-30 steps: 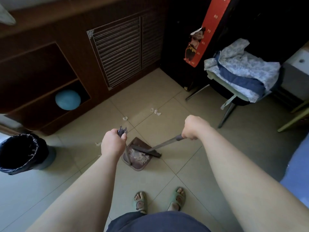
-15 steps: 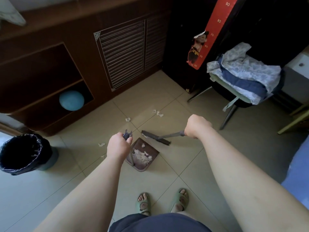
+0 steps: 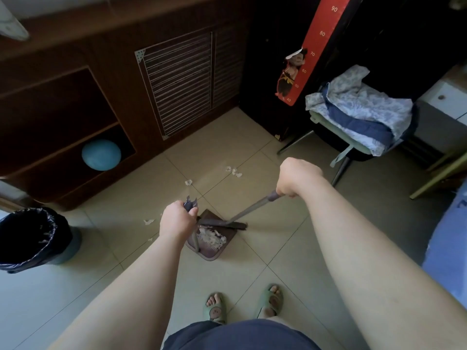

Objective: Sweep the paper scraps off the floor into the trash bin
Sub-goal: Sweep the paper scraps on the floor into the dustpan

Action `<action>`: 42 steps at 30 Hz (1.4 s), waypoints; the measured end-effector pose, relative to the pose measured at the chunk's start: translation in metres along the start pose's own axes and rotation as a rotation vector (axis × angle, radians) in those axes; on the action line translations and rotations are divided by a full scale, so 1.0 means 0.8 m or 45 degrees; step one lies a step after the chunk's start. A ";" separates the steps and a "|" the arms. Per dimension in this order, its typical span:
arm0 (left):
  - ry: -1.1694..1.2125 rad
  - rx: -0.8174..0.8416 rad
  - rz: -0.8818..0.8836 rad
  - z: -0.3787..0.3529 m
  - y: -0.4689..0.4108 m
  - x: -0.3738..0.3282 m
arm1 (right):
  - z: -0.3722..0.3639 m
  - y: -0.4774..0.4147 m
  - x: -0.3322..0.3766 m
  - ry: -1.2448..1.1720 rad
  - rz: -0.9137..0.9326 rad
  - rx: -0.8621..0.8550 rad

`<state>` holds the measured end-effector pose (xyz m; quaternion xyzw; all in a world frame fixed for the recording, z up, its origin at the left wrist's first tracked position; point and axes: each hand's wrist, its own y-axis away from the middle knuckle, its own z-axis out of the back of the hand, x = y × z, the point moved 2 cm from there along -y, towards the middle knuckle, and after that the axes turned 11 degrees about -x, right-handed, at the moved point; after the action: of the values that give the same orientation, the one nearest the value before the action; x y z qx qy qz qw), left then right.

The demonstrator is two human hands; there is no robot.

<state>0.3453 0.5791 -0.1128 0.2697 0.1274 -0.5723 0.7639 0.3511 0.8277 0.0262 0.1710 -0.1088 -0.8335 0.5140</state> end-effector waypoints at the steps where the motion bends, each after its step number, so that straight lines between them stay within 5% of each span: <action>1: -0.007 -0.001 0.000 0.000 -0.001 0.001 | 0.002 0.002 0.000 0.006 0.004 -0.036; 20: 0.082 -0.128 -0.045 0.003 -0.033 -0.073 | -0.030 -0.046 -0.072 -0.420 -0.351 -0.136; 35: 0.013 -0.155 0.006 -0.054 -0.116 -0.192 | -0.058 -0.219 -0.182 -0.647 -0.679 -0.139; 42: -0.010 -0.199 0.085 -0.074 -0.145 -0.230 | -0.068 -0.278 -0.171 -0.577 -0.594 -0.049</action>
<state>0.1855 0.7369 -0.0997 0.2111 0.1595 -0.5359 0.8018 0.2467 1.0494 -0.0792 -0.0083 -0.1624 -0.9476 0.2751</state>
